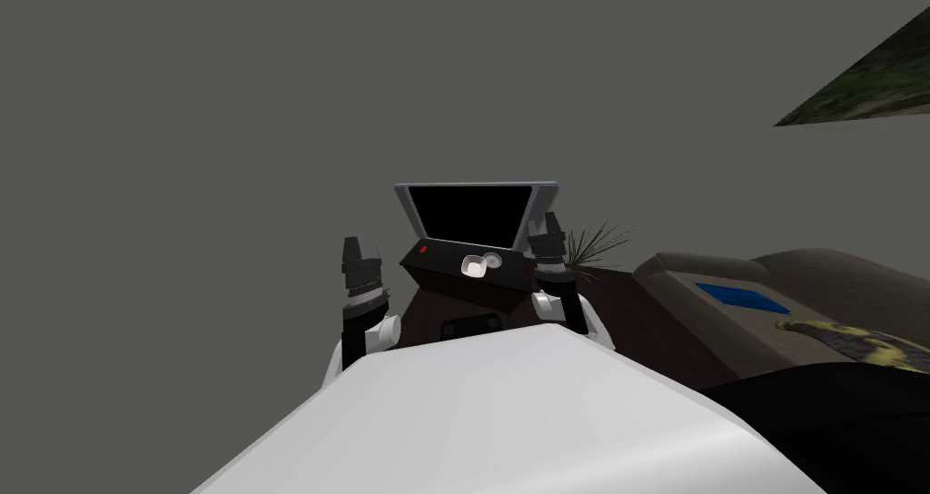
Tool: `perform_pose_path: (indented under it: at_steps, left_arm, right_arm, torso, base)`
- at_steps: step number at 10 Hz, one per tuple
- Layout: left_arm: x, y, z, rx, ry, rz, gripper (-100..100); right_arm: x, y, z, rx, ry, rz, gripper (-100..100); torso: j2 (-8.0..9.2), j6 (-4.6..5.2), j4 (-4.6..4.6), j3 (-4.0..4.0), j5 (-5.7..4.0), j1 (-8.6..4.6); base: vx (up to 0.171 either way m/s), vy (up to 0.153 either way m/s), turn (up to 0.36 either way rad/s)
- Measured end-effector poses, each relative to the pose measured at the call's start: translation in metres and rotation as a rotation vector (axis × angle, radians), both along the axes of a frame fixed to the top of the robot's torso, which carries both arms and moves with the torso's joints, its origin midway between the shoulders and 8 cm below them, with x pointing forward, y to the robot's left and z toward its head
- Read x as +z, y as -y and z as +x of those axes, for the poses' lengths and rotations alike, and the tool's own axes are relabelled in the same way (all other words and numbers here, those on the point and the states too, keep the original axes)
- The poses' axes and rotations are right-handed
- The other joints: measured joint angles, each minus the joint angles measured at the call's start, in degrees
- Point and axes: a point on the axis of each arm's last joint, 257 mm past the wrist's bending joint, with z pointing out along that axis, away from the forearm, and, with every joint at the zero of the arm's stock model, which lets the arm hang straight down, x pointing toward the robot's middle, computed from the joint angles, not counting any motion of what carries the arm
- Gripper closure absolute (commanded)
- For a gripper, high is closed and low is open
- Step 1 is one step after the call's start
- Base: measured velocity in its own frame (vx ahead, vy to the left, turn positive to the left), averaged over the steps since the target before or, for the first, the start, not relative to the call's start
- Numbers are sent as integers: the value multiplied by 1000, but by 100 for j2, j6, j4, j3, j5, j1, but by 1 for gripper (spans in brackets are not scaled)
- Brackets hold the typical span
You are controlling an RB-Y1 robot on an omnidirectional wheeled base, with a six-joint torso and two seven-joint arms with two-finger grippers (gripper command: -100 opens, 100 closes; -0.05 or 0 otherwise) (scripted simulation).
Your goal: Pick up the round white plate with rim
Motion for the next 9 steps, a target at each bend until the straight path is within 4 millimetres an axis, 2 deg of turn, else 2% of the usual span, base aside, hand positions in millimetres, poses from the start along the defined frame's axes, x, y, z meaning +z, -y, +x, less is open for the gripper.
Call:
perform_pose_path:
  at_steps: [4,7,9]
  left_arm:
    - [0,0,0,0,0,0,0]
    - [0,0,0,0,0,0,0]
    - [0,0,0,0,0,0,0]
  right_arm:
    - [-40,-28,14,40,-86,-144,-100]
    - [-89,-59,21,81,-172,-299,-100]
    - [-119,-70,20,104,-215,-375,-100]
  torso:
    - [8,-3,2,4,2,11]
    - [11,-1,2,6,3,13]
    - [6,-2,1,4,2,8]
  base:
    - [-25,28,158]
    - [-25,34,170]
    - [-16,32,221]
